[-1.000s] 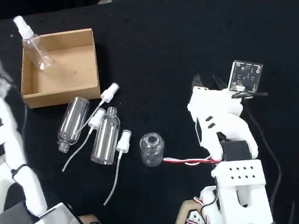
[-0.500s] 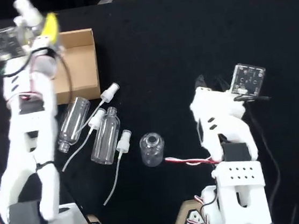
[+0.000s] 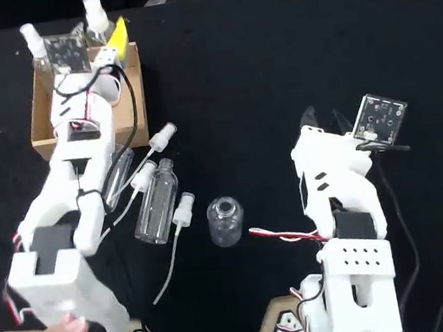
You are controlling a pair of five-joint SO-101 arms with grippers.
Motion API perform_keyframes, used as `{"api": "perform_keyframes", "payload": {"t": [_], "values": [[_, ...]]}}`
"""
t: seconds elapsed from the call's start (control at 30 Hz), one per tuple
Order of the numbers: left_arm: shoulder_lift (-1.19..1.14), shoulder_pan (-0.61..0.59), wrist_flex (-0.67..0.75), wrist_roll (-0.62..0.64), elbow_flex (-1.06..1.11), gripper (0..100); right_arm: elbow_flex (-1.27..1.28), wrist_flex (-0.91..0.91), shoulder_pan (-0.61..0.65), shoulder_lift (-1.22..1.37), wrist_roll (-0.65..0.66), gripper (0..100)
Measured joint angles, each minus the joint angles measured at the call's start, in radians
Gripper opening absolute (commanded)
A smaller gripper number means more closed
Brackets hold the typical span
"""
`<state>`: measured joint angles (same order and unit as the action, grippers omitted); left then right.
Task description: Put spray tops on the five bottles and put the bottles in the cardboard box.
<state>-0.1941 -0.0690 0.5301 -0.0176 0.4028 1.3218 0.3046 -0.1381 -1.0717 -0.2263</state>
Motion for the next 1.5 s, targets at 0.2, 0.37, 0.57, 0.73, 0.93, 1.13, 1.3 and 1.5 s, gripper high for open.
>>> {"api": "perform_keyframes", "payload": {"t": [0.2,0.37,0.57,0.73,0.93,1.13,1.3,1.5], "values": [[-0.135,0.000,0.037,0.000,-0.069,18,0.000,0.000,0.000,0.000,0.000,13.8],[-0.236,0.000,0.038,0.000,-0.153,18,0.000,0.000,0.000,0.000,0.000,13.8],[-0.370,0.000,0.038,0.000,-0.278,18,0.000,0.000,0.000,0.000,0.000,13.8],[-0.434,0.000,0.038,0.000,-0.339,18,0.000,0.000,0.000,0.000,0.000,13.8],[-0.474,0.000,0.038,0.000,-0.373,19,0.000,0.000,0.000,0.000,0.000,13.8],[-0.511,-0.003,0.038,0.000,-0.414,19,0.000,0.000,0.000,0.000,0.000,13.8],[-0.575,-0.009,0.038,0.003,-0.479,19,0.000,0.000,0.000,0.000,0.000,13.8],[-0.589,-0.009,0.038,0.000,-0.499,29,0.000,0.000,0.000,0.000,0.000,13.8]]}}
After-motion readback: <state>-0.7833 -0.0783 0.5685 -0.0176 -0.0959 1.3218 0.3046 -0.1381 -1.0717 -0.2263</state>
